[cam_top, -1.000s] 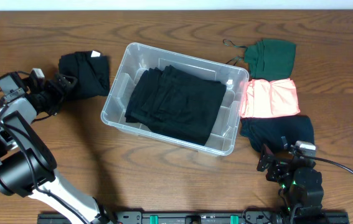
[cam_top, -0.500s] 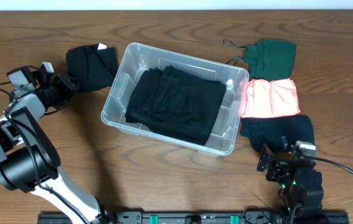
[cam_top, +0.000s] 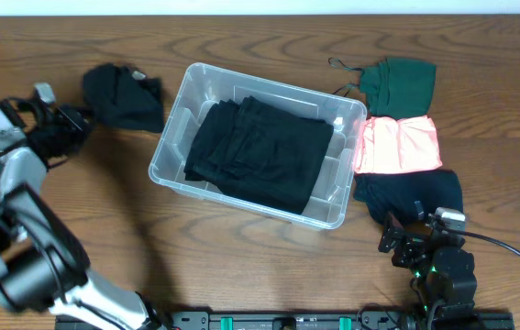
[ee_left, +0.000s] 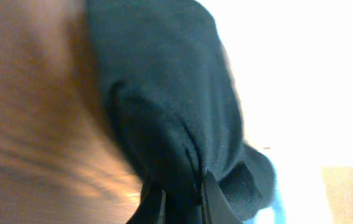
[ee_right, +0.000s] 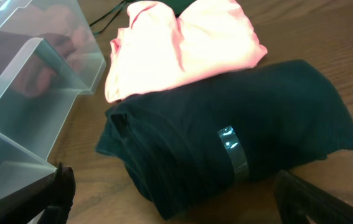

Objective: Pack container
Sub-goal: 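Place the black garment into the bin's left side with the left gripper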

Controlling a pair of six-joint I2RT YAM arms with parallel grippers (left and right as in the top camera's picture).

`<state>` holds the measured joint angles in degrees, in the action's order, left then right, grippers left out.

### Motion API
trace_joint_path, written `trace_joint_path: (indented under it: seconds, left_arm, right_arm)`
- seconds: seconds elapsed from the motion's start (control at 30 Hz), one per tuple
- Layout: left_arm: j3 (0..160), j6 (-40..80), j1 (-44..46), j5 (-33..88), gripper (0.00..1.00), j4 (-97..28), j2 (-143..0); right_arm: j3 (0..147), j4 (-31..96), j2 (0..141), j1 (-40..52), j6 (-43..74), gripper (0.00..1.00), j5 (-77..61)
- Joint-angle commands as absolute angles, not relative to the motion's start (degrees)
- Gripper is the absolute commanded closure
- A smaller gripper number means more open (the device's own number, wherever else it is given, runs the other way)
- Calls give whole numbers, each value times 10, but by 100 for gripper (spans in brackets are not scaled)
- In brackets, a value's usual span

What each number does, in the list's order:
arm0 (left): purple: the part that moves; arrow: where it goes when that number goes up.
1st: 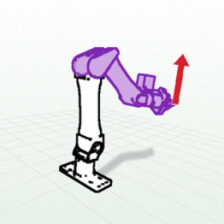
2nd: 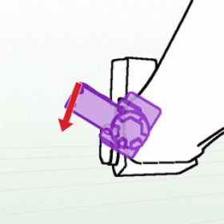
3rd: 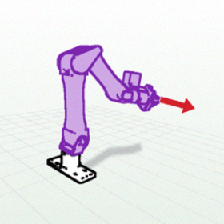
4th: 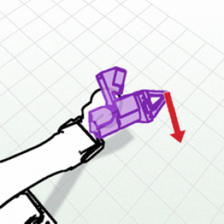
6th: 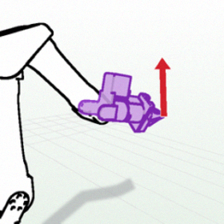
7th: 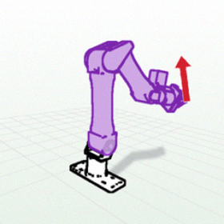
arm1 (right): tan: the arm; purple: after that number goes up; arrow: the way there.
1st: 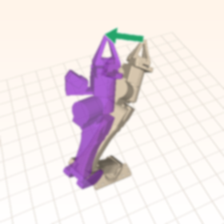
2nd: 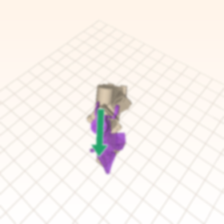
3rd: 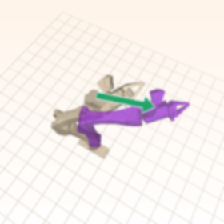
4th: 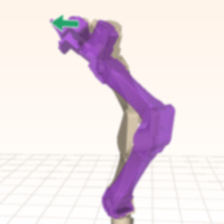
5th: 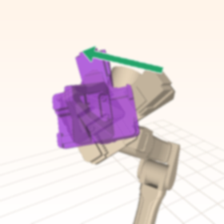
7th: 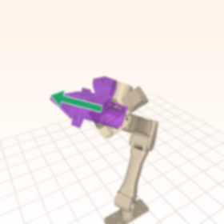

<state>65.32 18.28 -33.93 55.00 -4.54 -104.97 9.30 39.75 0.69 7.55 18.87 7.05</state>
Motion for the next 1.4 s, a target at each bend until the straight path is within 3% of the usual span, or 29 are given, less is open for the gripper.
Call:
trace_joint_path:
  seconds: [0.0, 0.2, 0.4, 0.63, 0.8, 1.0, 1.2, 1.37]
  left_arm:
    - [657, 218, -336, 641, 94, -39, -940]
    - [657, 263, -295, 652, 94, -38, -792]
    - [657, 267, -154, 628, 94, -38, -690]
    - [649, 201, 61, 587, 94, -38, -691]
    - [626, 109, 144, 589, 94, -56, -722]
    - [614, -32, 144, 575, 94, -171, -794]
    - [614, -60, 105, 379, 94, -280, -876]
    - [614, -58, 74, 286, 94, -304, -898]
  right_arm:
    - [93, 405, 3, 68, 193, 1, 70]
    - [93, 405, 3, 68, 193, 1, 70]
    - [93, 405, 3, 68, 193, 1, 70]
    - [93, 405, 3, 68, 193, 1, 70]
    - [93, 405, 3, 68, 193, 1, 70]
    - [93, 405, 3, 68, 193, 1, 70]
    - [93, 405, 3, 68, 193, 1, 70]
    - [93, 405, 3, 68, 193, 1, 70]
